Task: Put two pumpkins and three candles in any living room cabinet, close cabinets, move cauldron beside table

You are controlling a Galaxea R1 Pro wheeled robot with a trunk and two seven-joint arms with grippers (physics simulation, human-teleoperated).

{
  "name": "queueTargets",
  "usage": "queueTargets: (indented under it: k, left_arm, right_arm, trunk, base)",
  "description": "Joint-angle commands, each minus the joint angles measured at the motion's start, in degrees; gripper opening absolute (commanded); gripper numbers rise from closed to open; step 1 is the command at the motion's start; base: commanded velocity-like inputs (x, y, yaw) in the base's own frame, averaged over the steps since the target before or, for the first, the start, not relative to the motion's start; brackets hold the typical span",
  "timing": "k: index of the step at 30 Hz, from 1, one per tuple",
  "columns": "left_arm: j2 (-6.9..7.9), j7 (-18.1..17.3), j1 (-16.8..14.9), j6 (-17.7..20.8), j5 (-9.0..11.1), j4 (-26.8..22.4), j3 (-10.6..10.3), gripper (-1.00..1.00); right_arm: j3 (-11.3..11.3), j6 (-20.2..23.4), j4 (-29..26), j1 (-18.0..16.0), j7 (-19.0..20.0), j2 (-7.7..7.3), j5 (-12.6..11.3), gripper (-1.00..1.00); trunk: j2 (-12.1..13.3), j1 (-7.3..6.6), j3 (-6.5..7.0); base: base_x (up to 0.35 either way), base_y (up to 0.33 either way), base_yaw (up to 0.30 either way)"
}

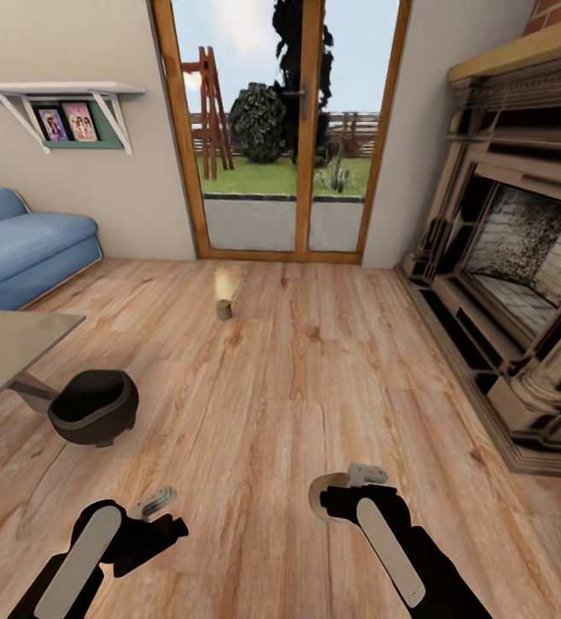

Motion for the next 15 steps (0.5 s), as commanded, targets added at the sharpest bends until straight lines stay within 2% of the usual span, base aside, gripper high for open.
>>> queueTargets:
  k: [1, 8, 15]
  left_arm:
    - [0.06, 0.60, -0.03, 0.01, 0.55, -0.06, -0.10, 1.00]
    - [0.01, 0.60, -0.03, -0.04, 0.55, -0.06, -0.11, 1.00]
    - [-0.02, 0.52, -0.03, -0.08, 0.63, -0.06, -0.17, 1.00]
  right_arm:
    - [0.06, 0.10, -0.05, -0.01, -0.58, -0.01, -0.59, -1.00]
    - [0.14, 0.04, 0.01, 0.02, -0.55, -0.01, -0.54, -1.00]
    - [0.23, 0.00, 0.15, 0.02, -0.50, -0.01, -0.27, -1.00]
  trunk:
    - [0.40, -0.23, 0.21]
    - [3.20, -1.77, 2.08]
    - [3.20, -1.77, 2.72]
  base:
    - [0.000, 0.000, 0.000]
    - [0.000, 0.000, 0.000]
    - [0.000, 0.000, 0.000]
